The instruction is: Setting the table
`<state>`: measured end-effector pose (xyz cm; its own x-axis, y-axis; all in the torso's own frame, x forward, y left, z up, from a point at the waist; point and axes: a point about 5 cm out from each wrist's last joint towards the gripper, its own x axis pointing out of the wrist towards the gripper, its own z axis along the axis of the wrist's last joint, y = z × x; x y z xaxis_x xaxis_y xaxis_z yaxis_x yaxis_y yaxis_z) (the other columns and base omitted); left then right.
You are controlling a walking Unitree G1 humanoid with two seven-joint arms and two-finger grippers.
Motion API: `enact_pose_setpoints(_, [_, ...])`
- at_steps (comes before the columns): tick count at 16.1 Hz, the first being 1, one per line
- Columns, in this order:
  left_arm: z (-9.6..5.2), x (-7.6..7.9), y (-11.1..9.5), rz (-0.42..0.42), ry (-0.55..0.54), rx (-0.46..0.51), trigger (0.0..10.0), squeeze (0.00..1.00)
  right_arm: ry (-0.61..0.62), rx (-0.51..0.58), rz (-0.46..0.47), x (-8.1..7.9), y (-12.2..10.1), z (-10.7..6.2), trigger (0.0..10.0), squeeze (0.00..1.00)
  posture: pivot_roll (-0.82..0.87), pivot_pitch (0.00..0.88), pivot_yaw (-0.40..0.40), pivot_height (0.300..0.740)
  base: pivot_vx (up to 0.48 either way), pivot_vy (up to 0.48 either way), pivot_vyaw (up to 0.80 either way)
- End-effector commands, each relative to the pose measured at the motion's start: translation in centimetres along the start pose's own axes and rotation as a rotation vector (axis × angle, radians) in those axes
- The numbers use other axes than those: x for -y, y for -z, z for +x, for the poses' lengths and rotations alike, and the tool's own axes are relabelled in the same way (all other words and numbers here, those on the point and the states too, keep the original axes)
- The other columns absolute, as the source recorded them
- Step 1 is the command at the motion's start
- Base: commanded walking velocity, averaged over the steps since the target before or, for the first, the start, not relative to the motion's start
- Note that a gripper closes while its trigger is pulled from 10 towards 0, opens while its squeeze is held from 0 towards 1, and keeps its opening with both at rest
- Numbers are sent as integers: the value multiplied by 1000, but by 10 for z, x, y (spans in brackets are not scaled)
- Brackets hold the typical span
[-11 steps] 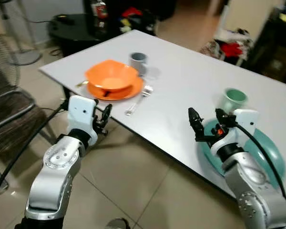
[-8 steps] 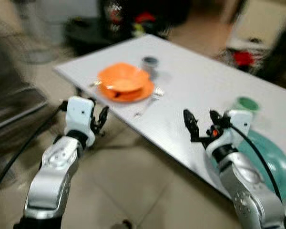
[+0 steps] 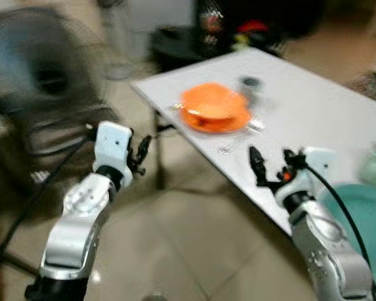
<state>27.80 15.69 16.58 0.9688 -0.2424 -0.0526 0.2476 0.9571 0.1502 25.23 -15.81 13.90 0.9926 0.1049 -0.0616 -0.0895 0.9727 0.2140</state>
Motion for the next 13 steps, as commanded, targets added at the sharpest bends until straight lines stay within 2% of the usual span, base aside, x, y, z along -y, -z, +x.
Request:
enact_pose_setpoints(1, [3,-4,-4,1,-7,4,10000,0,16,25,-22,-2,-6,3,10000,1000,84,0,-30,740,0,0,800])
enact_pose_setpoints(3, [3,-3,-3,8,-1,4,10000,0,59,-29,-54,3,1,6,10000,1000,95,0,-48,740,0,0,0])
enact_pose_setpoints(4, [5,-5,-6,-13,-30,15,10000,0,122,-46,-93,12,2,9,10000,1000,87,0,-58,740,0,285,0])
enact_pose_setpoints(5, [4,-4,-6,-19,-30,18,10000,0,122,-45,-88,13,-1,9,10000,1000,85,0,-63,740,0,296,0])
enact_pose_setpoints(6, [0,-4,-2,-16,-28,6,10000,0,77,-19,-65,10,-4,8,10000,1000,82,0,-67,740,0,341,0])
enact_pose_setpoints(8, [0,-7,2,-14,-47,-9,10000,0,66,-19,-64,8,-3,8,10000,1000,76,0,-56,740,0,341,0])
enact_pose_setpoints(12, [1,-10,-2,-13,-53,-2,10000,0,12,-5,-20,1,-6,5,10000,1000,79,0,-58,740,0,342,0])
enact_pose_setpoints(13, [1,-10,-4,-12,-47,4,10000,0,8,-3,-15,0,-6,5,10000,906,82,0,-58,740,0,345,0])
